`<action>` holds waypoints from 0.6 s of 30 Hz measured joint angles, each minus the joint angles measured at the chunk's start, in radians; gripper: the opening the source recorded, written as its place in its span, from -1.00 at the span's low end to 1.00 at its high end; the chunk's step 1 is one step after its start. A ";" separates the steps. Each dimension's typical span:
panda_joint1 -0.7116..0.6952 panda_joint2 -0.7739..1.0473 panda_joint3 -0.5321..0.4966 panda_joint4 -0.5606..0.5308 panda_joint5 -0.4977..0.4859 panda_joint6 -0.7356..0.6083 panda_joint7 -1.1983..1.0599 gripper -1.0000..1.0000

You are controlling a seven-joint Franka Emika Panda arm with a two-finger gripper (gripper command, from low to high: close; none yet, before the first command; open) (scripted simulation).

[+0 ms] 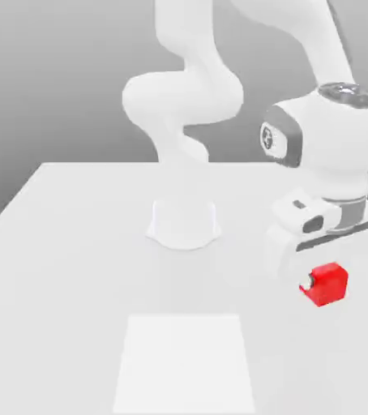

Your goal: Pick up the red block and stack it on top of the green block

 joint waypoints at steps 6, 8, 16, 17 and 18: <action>0.209 -0.145 0.121 -0.136 0.071 -0.010 -0.066 -1.00; 0.249 -0.162 0.154 -0.166 0.070 0.002 -0.071 -1.00; 0.180 0.008 0.203 -0.170 -0.093 0.172 0.040 -1.00; 0.171 0.035 0.203 -0.170 -0.127 0.197 0.064 -1.00; 0.160 0.064 0.198 -0.171 -0.168 0.223 0.092 -1.00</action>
